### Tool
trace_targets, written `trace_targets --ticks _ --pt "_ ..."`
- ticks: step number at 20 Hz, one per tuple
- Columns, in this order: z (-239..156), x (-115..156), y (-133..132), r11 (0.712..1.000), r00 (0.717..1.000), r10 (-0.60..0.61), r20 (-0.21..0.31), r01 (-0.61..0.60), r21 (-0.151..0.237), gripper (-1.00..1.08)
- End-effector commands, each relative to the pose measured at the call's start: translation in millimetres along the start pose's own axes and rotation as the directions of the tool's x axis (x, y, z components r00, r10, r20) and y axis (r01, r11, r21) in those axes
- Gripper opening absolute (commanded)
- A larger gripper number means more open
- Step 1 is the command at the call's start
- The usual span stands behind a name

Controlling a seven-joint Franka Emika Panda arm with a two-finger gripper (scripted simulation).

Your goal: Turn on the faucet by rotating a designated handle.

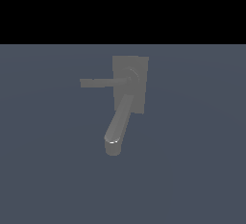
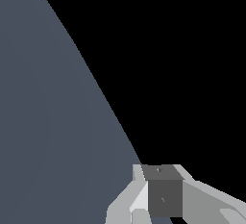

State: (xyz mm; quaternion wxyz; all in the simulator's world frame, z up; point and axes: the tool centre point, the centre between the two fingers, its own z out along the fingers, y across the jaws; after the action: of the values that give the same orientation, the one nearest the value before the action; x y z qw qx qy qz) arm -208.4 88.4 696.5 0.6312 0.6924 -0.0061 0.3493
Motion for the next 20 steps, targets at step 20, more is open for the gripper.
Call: trace_targets --ticks 20 --pt "-106.2 112.1 -172.6 0.706 0.733 -0.61 -0.302 0.329 -0.628 -1.0"
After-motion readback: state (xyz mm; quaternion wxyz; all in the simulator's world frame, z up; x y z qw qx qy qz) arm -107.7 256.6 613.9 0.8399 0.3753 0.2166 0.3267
